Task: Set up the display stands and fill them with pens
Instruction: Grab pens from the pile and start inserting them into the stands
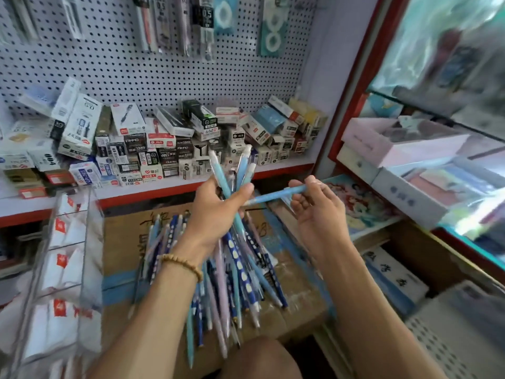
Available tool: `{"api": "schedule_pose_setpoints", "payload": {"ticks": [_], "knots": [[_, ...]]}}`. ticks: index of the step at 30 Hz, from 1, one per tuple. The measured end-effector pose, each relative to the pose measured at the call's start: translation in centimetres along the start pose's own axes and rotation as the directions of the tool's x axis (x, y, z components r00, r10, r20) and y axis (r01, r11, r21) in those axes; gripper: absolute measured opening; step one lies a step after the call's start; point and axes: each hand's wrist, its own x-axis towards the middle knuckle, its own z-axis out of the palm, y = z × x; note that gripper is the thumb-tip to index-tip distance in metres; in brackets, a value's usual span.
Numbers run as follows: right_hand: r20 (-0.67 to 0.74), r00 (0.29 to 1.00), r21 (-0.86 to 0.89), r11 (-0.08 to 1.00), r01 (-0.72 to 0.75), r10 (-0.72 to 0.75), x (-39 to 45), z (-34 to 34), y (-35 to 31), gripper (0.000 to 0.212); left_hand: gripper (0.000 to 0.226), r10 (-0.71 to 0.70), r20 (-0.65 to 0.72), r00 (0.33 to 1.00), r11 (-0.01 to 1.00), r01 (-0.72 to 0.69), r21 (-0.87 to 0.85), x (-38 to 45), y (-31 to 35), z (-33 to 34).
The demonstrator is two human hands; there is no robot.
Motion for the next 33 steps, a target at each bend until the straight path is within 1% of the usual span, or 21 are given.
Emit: {"api": "schedule_pose_setpoints", "payload": {"ticks": [4, 6, 9, 12, 14, 16, 18, 20, 21, 24, 27, 28, 30, 32, 33], "knots": [[-0.060, 0.997, 0.113, 0.992, 0.051, -0.044, -2.7, -3.3, -2.7, 0.013, 0.019, -0.003, -0.018, 1.000, 0.996, 0.002, -0.094, -1.0, 0.2, 3.6], [-0.092, 0.993, 0.110, 0.990, 0.086, -0.076, -4.1, -5.7, -3.9, 0.009, 0.024, -0.017, -0.002, 1.000, 0.991, 0.016, -0.131, -1.7, -0.1, 5.9], [-0.094, 0.988, 0.010, 0.992, 0.125, -0.124, -6.8, -9.0, -5.7, 0.011, 0.024, -0.055, 0.057, 0.997, 0.980, 0.065, -0.187, -3.2, -0.5, 9.2], [-0.059, 0.990, -0.095, 0.988, 0.121, -0.127, -10.0, -11.8, -7.7, 0.015, 0.026, -0.051, 0.103, 0.993, 0.982, 0.068, -0.176, -4.8, -0.5, 12.4], [-0.036, 0.991, -0.221, 0.968, 0.121, -0.132, -12.1, -13.5, -8.8, 0.019, 0.024, -0.029, 0.159, 0.987, 0.981, 0.059, -0.187, -6.2, -0.3, 14.6], [-0.042, 0.987, -0.408, 0.905, 0.122, -0.152, -14.0, -14.9, -9.8, 0.022, 0.026, -0.026, 0.211, 0.977, 0.982, 0.065, -0.179, -7.5, -0.1, 16.6], [-0.053, 0.986, -0.591, 0.801, 0.096, -0.158, -15.6, -15.9, -10.6, 0.020, 0.028, -0.033, 0.270, 0.962, 0.979, 0.085, -0.186, -8.8, -0.1, 18.1], [-0.051, 0.989, -0.718, 0.693, 0.061, -0.140, -16.8, -16.3, -11.2, 0.016, 0.028, -0.023, 0.353, 0.935, 0.975, 0.099, -0.199, -10.0, 0.0, 19.1], [-0.064, 0.988, -0.745, 0.665, 0.045, -0.139, -17.4, -16.4, -11.4, 0.019, 0.027, -0.016, 0.401, 0.916, 0.975, 0.104, -0.198, -10.7, 0.1, 19.6], [-0.112, 0.975, -0.757, 0.652, 0.041, -0.190, -17.7, -16.3, -11.7, 0.028, 0.023, 0.006, 0.534, 0.845, 0.972, 0.121, -0.202, -12.4, 0.8, 20.6], [-0.091, 0.965, -0.847, 0.530, 0.055, -0.246, -17.5, -16.4, -12.1, 0.022, 0.021, 0.003, 0.591, 0.806, 0.974, 0.132, -0.186, -13.3, 1.2, 21.5], [-0.102, 0.961, -0.851, 0.523, 0.049, -0.257, -17.4, -16.7, -12.2, 0.020, 0.021, 0.000, 0.595, 0.803, 0.977, 0.127, -0.171, -13.3, 1.1, 21.7], [-0.169, 0.941, -0.812, 0.582, 0.035, -0.293, -17.4, -17.7, -12.3, 0.016, 0.023, -0.003, 0.587, 0.810, 0.989, 0.087, -0.116, -13.2, 0.6, 22.1], [-0.281, 0.901, -0.703, 0.710, 0.041, -0.330, -17.4, -18.9, -12.7, 0.016, 0.026, 0.003, 0.582, 0.813, 0.997, 0.041, -0.061, -13.1, -0.1, 22.7], [-0.332, 0.878, -0.626, 0.777, 0.067, -0.344, -17.3, -19.4, -13.1, 0.018, 0.023, 0.009, 0.592, 0.806, 0.998, 0.030, -0.055, -13.0, -0.4, 23.0]]}}
